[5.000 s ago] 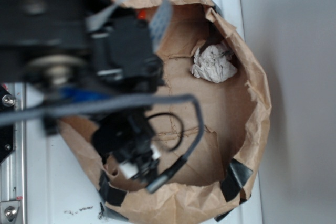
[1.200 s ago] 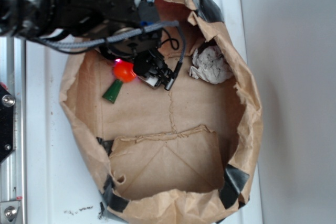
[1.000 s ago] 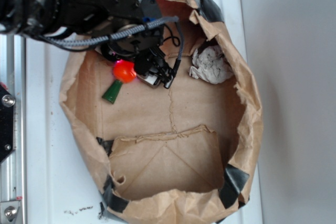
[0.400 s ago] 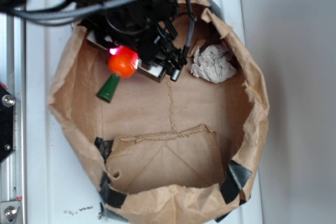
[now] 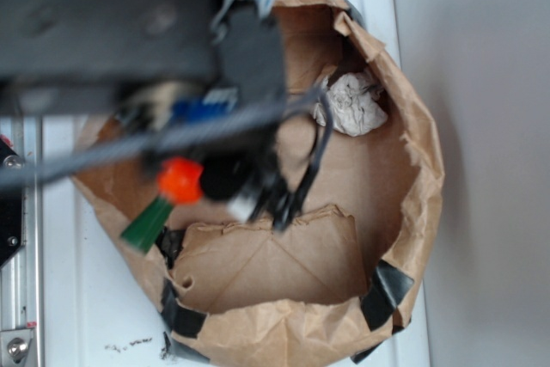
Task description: Grab the carrot.
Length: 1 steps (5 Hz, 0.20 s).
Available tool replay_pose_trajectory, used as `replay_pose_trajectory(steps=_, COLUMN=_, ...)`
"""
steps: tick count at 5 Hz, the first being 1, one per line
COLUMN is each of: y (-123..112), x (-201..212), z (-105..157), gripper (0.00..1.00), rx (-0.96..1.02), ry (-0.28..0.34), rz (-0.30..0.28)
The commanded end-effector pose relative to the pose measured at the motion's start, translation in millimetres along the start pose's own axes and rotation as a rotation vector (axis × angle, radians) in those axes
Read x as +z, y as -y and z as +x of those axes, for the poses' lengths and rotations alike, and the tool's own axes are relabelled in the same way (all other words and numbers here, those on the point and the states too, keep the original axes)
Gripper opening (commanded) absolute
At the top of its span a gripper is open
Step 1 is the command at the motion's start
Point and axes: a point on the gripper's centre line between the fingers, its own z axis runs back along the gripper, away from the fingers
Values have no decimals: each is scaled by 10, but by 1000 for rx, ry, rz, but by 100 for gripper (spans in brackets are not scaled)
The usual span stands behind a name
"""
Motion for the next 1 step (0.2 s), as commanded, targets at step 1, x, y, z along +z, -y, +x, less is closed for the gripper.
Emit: replay_pose_trajectory(steps=1, y=222, x=166, z=172, gripper=0, rx=-74, ry=-2, rz=20)
